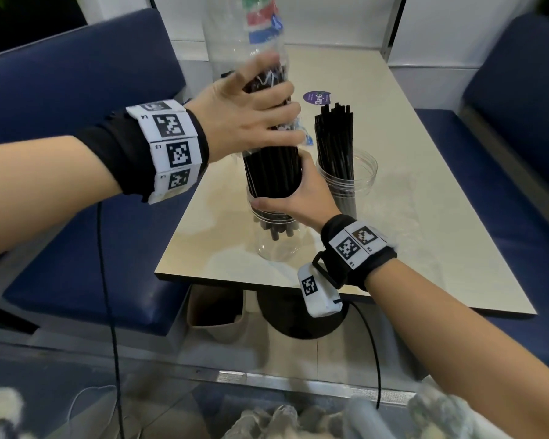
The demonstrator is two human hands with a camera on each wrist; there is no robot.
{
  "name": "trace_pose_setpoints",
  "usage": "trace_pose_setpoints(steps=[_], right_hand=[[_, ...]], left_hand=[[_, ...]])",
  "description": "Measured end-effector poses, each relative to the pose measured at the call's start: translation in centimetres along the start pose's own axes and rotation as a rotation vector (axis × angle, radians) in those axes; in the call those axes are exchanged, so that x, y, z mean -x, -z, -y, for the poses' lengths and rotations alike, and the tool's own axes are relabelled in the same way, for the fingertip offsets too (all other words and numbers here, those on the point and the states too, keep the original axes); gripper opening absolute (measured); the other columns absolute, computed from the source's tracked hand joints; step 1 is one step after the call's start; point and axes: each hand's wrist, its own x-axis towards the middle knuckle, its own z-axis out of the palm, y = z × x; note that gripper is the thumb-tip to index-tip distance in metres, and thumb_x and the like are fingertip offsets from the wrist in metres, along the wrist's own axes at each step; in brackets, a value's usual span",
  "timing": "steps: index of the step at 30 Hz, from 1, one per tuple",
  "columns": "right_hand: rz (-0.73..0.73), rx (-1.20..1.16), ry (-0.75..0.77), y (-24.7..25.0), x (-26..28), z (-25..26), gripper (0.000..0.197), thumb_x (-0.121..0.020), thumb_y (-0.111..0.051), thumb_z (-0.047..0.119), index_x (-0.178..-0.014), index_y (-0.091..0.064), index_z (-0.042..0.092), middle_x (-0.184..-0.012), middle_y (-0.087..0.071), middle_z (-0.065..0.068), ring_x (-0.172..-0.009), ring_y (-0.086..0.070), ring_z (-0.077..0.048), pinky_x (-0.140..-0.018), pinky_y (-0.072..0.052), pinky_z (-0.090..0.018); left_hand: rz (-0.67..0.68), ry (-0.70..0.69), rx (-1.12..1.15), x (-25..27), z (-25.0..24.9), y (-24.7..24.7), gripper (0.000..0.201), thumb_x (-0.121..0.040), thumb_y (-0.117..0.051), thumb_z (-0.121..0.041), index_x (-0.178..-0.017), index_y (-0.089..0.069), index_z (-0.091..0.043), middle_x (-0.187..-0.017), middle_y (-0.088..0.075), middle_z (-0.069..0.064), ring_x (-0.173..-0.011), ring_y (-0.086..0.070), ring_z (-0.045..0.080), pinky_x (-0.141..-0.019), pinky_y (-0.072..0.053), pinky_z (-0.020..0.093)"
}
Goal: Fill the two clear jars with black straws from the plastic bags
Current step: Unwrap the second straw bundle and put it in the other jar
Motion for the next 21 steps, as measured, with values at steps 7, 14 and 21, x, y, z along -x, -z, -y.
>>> trace_pose_setpoints(steps=[7, 14, 21], right_hand=[[-0.021, -0.053, 0.044, 0.3, -0.1, -0.7, 0.092, -0.052, -0.089, 0.026, -0.123, -0.031, 0.028, -0.122, -0.053, 0.004, -0.115, -0.053, -0.013, -0.102, -0.044, -0.035], [-0.086, 0.021, 0.119, 0.3, -0.7, -0.9, 0.093, -0.052, -0.089, 0.031, -0.128, -0.037, 0.014, -0.116, -0.050, 0.008, -0.112, -0.050, -0.008, -0.096, -0.040, -0.023], [-0.063, 0.062, 0.103, 0.1, -1.4, -1.3, 0.089, -0.049, -0.088, 0.040, -0.120, -0.041, 0.011, -0.116, -0.054, -0.001, -0.110, -0.052, -0.015, -0.097, -0.046, -0.035]], left_hand=[[0.027, -0.008, -0.010, -0.7, 0.2, 0.4, 0.035, -0.089, -0.042, -0.009, -0.116, -0.043, -0.031, -0.104, -0.060, -0.006, -0.114, -0.057, 0.019, -0.110, 0.001, 0.049], [0.072, 0.076, -0.052, -1.1, 1.4, 0.3, 0.047, -0.079, -0.060, -0.009, -0.116, -0.045, -0.034, -0.106, -0.057, -0.006, -0.117, -0.040, 0.021, -0.109, 0.001, 0.049], [0.192, 0.341, 0.198, -0.6, 2.4, 1.0, 0.058, -0.073, -0.049, 0.007, -0.118, -0.045, -0.029, -0.110, -0.058, 0.001, -0.109, -0.052, 0.025, -0.107, -0.011, 0.048]])
